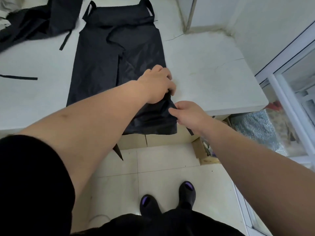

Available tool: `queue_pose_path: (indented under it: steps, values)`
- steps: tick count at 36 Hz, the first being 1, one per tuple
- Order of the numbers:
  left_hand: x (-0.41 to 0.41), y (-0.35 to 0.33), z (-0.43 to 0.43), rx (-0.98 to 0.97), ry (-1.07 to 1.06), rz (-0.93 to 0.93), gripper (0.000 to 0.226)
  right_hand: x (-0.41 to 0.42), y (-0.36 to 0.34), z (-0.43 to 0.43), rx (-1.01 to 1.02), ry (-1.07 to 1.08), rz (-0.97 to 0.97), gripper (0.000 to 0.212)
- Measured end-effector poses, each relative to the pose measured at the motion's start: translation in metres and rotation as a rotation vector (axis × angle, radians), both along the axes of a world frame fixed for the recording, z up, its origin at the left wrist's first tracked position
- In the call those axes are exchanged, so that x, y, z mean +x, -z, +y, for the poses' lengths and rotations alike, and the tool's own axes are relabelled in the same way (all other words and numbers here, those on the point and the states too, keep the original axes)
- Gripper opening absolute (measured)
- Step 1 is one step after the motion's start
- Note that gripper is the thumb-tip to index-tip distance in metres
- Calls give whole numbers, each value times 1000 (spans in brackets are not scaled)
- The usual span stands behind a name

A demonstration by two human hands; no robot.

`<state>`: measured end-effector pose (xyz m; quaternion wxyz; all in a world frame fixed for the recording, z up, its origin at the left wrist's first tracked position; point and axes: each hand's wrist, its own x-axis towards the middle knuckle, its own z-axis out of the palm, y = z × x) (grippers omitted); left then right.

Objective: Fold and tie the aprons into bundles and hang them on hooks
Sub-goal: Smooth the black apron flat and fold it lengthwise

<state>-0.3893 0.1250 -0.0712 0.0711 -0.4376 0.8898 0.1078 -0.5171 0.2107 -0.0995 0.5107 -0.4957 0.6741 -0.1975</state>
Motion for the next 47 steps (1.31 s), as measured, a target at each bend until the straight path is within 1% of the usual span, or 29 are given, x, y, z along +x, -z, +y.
queue_pose_path:
  steps: [1,3,7,9,13,16,18,21,22,24,26,27,28,30,32,33,35,36,37,38,39,45,47]
  values:
    - [-2,2,-4,-12,34,1,30,-1,1,-1,-3,-2,8,22]
    - [-2,7,-10,-44,73,-18,24,-1,1,-1,-12,-7,34,27]
    - [-1,4,-20,-105,-5,9,24,-7,4,0,-37,37,99,38]
    - [-4,4,-21,-114,-40,36,24,-9,5,2,-36,70,96,42]
    - [-7,13,-17,-21,-126,148,35,-9,7,7,-23,7,142,37]
    - [2,15,-10,47,-154,198,40,-9,10,11,-52,22,191,49]
    - [15,16,-1,67,-195,215,39,-9,11,11,-60,46,289,50]
    - [37,21,14,49,-289,279,36,-6,7,9,-75,49,464,47]
    - [44,21,19,34,-340,309,35,-5,4,8,-93,68,495,45]
    - [58,19,31,2,-475,374,34,0,-3,5,-147,109,495,39]
    - [72,16,42,-24,-621,413,33,11,-9,-1,-222,100,461,32]
    - [78,16,47,-28,-687,414,33,16,-10,-4,-258,86,446,28]
    - [85,16,52,-26,-751,403,33,22,-10,-8,-295,58,439,28]
    - [97,17,62,-5,-873,362,36,35,-10,-15,-337,-24,437,40]
    - [110,20,71,35,-964,317,44,49,-7,-19,-329,-114,439,42]
    - [115,22,75,58,-992,295,49,55,-6,-20,-321,-164,440,38]
    - [121,27,79,94,-1011,260,57,65,-5,-22,-257,-254,428,15]
    - [120,29,81,100,-1003,250,58,67,-5,-22,-217,-292,433,21]
    - [119,30,81,94,-1001,244,57,71,-6,-22,-191,-328,437,35]
    - [119,31,81,87,-1002,240,55,73,-6,-24,-167,-359,450,44]
    - [118,32,81,85,-1002,236,52,75,-6,-25,-168,-378,465,48]
    - [113,32,86,54,-949,184,28,75,-6,-37,-74,-439,475,58]
    - [109,33,88,70,-929,217,23,74,-7,-40,-66,-456,474,58]
